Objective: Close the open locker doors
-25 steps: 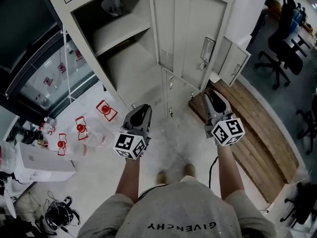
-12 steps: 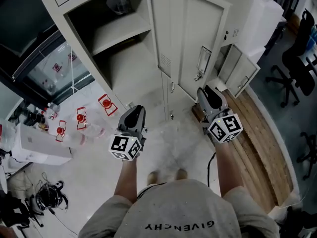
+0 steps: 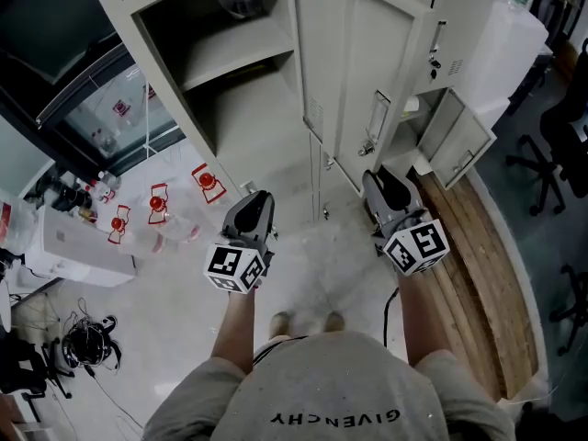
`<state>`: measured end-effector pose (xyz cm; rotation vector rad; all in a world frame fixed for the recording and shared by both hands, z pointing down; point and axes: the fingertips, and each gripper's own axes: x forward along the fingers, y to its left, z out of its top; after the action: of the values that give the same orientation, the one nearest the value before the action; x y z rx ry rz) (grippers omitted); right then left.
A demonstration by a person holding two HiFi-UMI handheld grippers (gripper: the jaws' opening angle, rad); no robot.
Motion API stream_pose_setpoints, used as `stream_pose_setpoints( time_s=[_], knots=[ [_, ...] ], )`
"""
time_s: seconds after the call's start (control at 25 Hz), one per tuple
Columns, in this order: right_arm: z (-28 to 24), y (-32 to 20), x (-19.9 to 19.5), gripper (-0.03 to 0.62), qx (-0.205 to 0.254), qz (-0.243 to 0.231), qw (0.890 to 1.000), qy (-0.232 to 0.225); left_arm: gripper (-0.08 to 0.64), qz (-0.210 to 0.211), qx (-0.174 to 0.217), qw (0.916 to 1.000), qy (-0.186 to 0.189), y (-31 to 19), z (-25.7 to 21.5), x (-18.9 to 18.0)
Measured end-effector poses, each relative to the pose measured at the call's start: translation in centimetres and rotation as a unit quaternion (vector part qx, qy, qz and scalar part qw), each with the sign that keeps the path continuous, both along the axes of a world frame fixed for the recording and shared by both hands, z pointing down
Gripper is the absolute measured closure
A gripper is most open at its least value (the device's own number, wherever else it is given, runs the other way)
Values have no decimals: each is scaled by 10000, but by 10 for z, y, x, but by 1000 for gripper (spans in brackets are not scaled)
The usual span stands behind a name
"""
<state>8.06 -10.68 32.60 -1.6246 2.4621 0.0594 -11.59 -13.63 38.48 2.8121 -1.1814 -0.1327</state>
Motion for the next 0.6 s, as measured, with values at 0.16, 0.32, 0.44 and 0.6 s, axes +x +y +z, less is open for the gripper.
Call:
stream_pose_setpoints(
  time_s=[0.16,0.32,0.44,0.6],
  knots=[
    [1,4,-13,500,-16,-188,9998,22,529,21,17,10000,3,2,-2,1],
    [1,7,-29,494,-23,-350,9994,78,529,-3,52,10000,31,1,-6,-6],
    [-1,9,-45,491,-33,-447,9989,159,529,-25,58,10000,50,-1,-6,-13],
    [-1,9,-66,485,-44,-541,9983,219,529,-28,47,10000,70,-2,-6,-23]
  ],
)
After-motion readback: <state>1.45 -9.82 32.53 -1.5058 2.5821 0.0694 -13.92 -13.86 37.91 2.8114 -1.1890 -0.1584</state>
